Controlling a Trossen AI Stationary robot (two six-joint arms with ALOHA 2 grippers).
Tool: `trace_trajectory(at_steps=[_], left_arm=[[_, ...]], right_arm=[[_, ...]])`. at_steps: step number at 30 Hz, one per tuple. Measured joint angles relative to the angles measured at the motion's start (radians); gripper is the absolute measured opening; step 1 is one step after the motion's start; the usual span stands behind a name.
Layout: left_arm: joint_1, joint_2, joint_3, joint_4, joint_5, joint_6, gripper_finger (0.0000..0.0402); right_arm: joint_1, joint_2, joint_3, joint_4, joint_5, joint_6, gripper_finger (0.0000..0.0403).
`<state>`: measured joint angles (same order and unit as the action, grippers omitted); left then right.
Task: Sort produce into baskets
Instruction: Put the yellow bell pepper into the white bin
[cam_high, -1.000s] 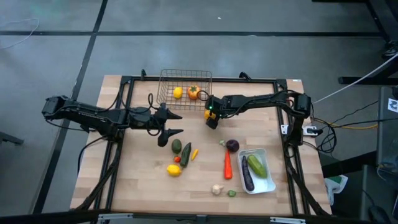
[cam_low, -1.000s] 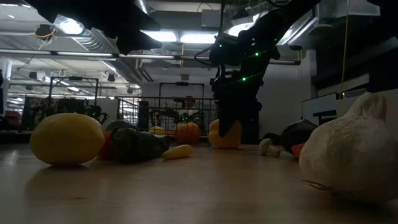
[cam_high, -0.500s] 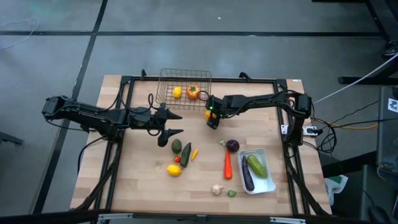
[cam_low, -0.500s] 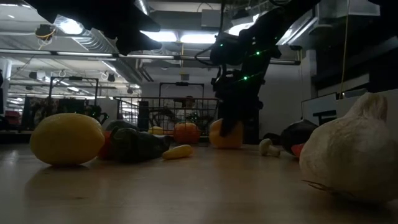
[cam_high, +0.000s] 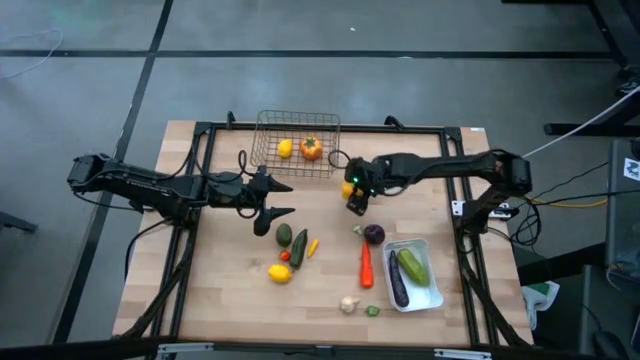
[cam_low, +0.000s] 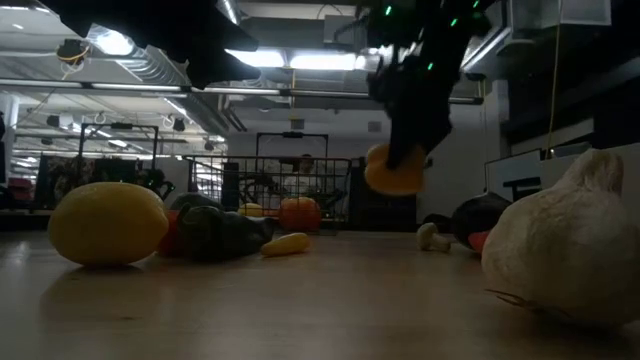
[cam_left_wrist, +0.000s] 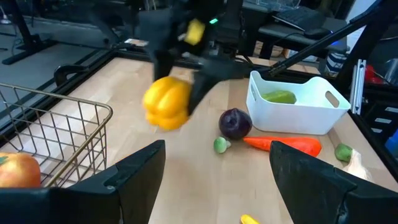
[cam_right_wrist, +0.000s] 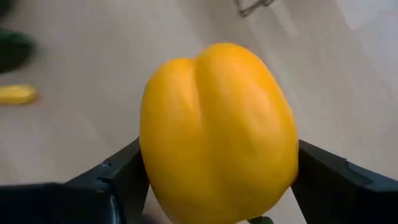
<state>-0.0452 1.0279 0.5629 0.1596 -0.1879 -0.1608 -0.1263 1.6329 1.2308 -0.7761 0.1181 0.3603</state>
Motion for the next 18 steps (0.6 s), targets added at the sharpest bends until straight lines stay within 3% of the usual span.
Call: trace_trajectory(at_steps=[9,18], left_arm=[[0.000,0.000,0.000,0.001,0.000,0.000,0.0285],[0.000,0.000,0.000,0.001,0.000,-0.014,0.0285]], right_arm=[[0.209,-0.131,0.002,-0.103,-0.002,0.157,0.0310],[0.455,-0.159,0.002,-0.252,0.003,0.356,0.0310]])
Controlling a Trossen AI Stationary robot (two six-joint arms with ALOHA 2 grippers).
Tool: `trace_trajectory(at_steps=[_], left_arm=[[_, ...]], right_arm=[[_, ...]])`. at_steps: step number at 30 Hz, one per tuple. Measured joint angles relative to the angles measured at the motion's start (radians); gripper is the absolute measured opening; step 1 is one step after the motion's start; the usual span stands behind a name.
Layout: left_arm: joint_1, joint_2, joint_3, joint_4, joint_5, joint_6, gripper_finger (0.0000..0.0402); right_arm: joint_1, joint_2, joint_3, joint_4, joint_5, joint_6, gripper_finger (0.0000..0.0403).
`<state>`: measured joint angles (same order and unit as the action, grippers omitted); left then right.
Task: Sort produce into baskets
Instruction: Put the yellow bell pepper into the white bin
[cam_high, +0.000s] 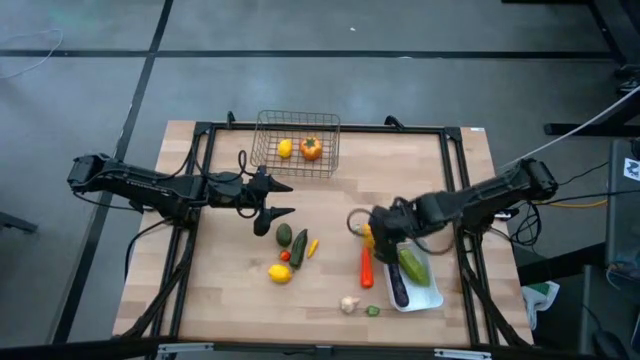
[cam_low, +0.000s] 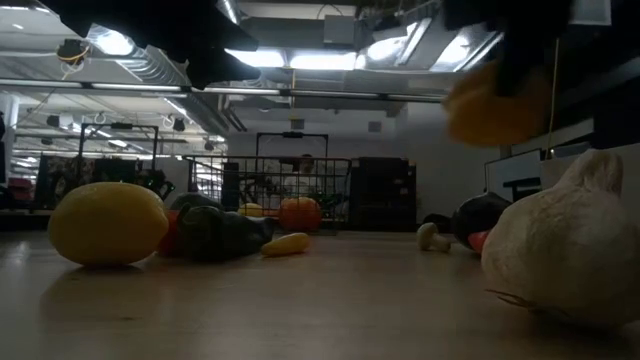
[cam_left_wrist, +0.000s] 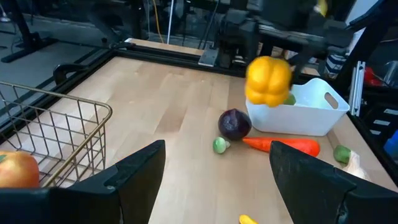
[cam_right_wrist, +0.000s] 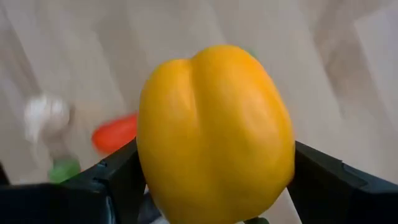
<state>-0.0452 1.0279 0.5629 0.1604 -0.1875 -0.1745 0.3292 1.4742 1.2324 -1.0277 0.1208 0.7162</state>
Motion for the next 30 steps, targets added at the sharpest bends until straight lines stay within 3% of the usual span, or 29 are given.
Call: trace_trajectory(at_steps=[14,30], left_arm=[[0.000,0.000,0.000,0.000,0.000,-0.032,0.0285],[0.000,0.000,0.000,0.000,0.000,-0.039,0.0285]], right_arm=[[0.283,0.000,0.000,-0.171,0.067,0.280,0.0310],[0.338,0.001,-0.114,-0.131,0.106,0.278,0.0310]])
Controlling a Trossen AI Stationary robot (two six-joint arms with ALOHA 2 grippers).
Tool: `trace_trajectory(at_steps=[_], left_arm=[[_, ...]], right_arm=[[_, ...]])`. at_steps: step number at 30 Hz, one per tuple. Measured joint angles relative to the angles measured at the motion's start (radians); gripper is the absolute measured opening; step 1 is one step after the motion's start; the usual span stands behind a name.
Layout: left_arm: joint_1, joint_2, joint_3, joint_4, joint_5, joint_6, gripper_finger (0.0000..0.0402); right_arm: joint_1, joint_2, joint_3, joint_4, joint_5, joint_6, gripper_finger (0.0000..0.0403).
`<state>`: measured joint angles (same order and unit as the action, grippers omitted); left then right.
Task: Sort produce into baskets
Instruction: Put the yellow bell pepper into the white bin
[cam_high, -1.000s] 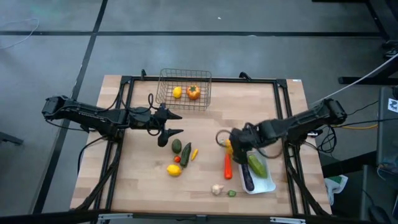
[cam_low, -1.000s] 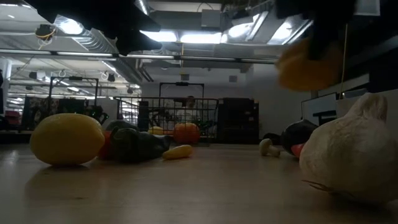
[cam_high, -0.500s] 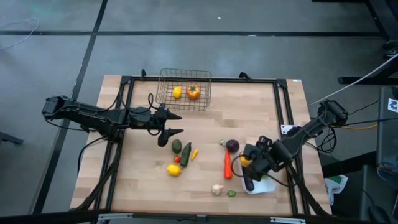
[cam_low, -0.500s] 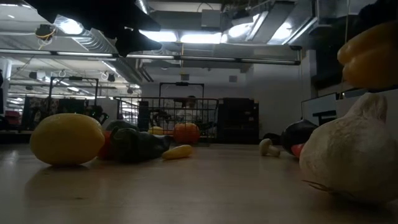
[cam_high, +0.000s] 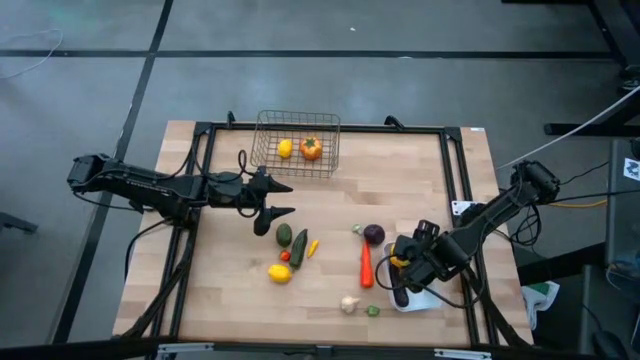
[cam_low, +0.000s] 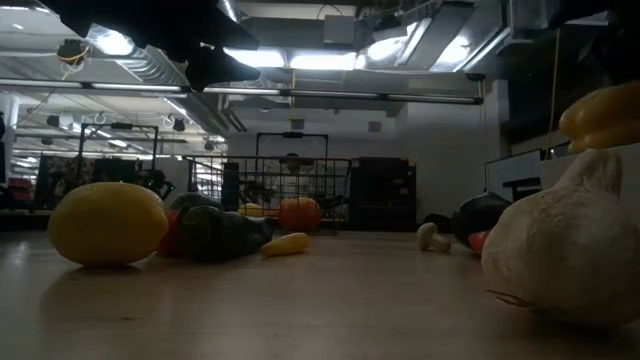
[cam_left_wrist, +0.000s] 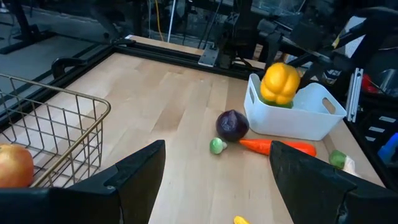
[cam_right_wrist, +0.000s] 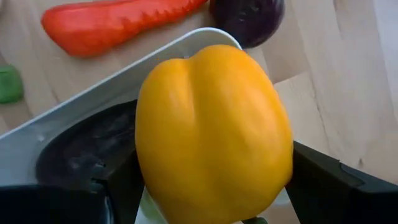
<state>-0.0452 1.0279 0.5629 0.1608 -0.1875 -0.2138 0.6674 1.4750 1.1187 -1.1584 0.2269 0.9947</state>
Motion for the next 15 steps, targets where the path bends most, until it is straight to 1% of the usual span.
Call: trace_trajectory(at_steps=[6,15], left_arm=[[0.000,0.000,0.000,0.000,-0.005,0.001,0.0285],[0.000,0.000,0.000,0.000,-0.006,0.003,0.0285]], right_arm=[[0.000,0.000,-0.036,0.062,0.001,-0.008,0.0310],[0.000,0.000,-0.073,0.065,0.009,-0.008,0.0311]])
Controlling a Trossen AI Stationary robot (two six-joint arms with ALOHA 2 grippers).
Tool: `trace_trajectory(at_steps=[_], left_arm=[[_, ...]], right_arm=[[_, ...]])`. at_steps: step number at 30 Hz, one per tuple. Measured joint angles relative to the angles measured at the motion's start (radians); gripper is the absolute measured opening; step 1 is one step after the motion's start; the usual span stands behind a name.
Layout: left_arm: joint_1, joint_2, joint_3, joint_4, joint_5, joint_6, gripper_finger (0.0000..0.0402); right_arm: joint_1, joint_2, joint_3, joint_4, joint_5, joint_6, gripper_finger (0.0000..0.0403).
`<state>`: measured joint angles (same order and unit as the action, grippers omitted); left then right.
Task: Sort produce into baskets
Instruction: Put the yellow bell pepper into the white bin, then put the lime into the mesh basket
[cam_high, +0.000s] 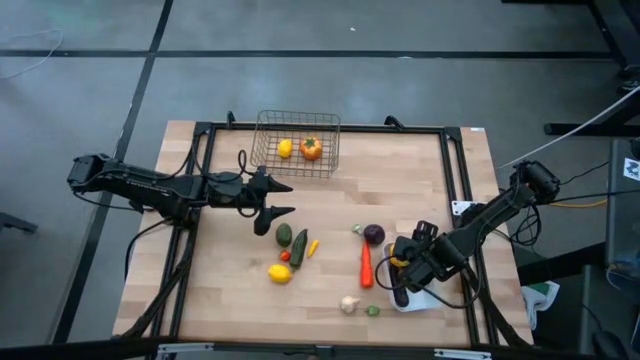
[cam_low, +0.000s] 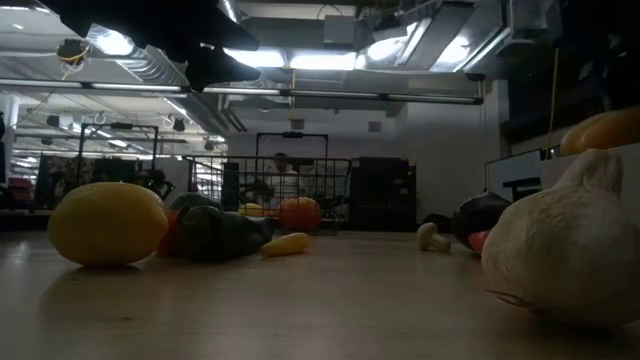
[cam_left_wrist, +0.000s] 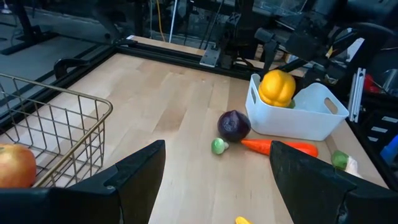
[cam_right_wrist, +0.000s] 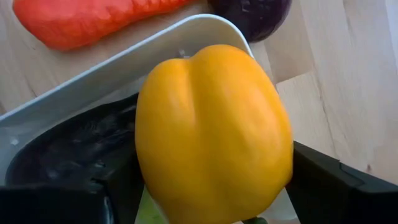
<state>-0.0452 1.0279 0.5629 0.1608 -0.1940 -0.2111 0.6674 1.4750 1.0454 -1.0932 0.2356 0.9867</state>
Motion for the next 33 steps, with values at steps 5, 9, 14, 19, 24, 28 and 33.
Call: trace_trajectory(at_steps=[5,9,14,19,24,28,33], left_arm=[[0.000,0.000,0.000,0.000,-0.002,0.000,0.0285],[0.000,0.000,0.000,0.000,-0.002,0.000,0.0285],[0.000,0.000,0.000,0.000,-0.002,0.000,0.0285],[0.000,0.000,0.000,0.000,-0.002,-0.001,0.0285],[0.000,0.000,0.000,0.000,-0.002,-0.002,0.0285],[0.000,0.000,0.000,0.000,-0.002,-0.002,0.0285],[0.000,0.000,0.000,0.000,-0.002,-0.002,0.0285]], right_arm=[[0.000,0.000,0.000,0.000,0.000,0.000,0.0329],[0.000,0.000,0.000,0.000,0.000,0.000,0.0350],[0.000,0.000,0.000,0.000,0.000,0.000,0.0369],[0.000,0.000,0.000,0.000,0.000,0.000,0.0373],[0.000,0.000,0.000,0.000,0.000,0.000,0.0374],[0.000,0.000,0.000,0.000,-0.005,-0.008,0.0374],[0.000,0.000,0.000,0.001,-0.020,-0.027,0.0381]])
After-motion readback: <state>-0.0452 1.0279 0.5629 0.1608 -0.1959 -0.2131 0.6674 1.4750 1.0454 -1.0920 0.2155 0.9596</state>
